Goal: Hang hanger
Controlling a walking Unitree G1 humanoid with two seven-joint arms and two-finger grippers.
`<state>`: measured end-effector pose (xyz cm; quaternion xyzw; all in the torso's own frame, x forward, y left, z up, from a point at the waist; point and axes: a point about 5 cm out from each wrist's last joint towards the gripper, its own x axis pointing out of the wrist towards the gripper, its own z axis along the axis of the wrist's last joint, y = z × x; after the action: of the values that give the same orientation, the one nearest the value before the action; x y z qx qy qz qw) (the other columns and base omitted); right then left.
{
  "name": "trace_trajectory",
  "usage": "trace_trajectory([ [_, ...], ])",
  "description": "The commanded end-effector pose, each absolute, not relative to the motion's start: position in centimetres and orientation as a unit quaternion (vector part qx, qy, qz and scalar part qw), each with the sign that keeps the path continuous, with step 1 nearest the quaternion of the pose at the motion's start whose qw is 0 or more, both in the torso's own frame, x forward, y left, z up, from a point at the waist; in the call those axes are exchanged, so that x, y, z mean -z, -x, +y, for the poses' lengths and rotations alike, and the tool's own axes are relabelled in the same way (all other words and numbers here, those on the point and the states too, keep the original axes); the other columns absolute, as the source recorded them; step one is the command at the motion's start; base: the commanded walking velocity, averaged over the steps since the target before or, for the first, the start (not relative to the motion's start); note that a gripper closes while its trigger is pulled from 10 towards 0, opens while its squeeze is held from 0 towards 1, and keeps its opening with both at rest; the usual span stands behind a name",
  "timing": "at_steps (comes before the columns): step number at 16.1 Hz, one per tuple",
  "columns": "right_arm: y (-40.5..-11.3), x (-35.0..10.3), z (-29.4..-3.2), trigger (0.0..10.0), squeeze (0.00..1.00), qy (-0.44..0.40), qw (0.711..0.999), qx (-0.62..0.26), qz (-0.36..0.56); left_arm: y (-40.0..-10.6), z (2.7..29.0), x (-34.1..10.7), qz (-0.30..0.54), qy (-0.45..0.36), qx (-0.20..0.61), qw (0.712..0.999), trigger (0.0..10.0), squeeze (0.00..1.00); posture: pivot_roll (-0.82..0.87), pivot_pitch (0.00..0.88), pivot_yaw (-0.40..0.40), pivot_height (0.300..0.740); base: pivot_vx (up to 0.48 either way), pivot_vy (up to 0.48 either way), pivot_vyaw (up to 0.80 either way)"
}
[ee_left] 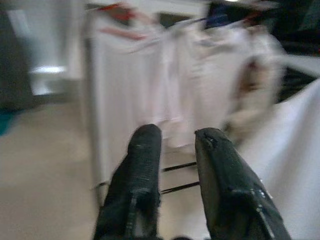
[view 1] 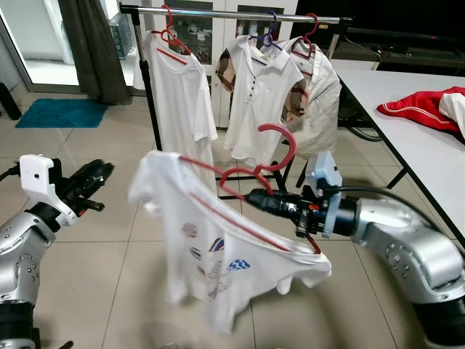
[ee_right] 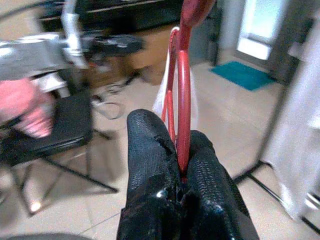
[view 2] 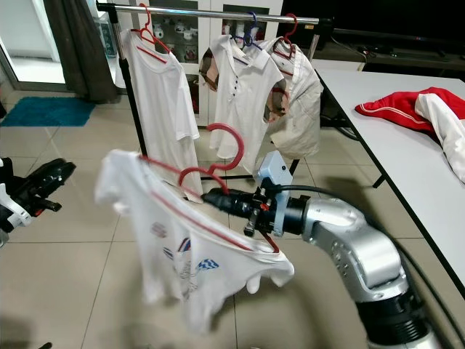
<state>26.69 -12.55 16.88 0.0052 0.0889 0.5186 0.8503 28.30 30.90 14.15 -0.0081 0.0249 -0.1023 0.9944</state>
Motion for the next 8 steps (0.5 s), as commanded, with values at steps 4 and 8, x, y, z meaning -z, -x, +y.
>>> trace_trajectory([
  [4, -27.8, -15.5, -14.4, 10.0, 0.00, -0.025, 0.923, -0.373, 0.087, -28.7, 29.3, -15.1, 0.008, -0.024, 0.075, 0.997, 10.0, 1.00, -0.11, 0.000, -0.054, 0.719, 0.000, 0.000, 0.00],
  [8, -28.9, -12.1, -16.3, 10.0, 0.00, -0.076, 0.978, -0.150, 0.123, -27.4, 22.6, -14.3, 0.021, -0.055, 0.153, 0.986, 10.0, 0.00, -0.10, 0.000, -0.068, 0.719, 0.000, 0.000, 0.00],
])
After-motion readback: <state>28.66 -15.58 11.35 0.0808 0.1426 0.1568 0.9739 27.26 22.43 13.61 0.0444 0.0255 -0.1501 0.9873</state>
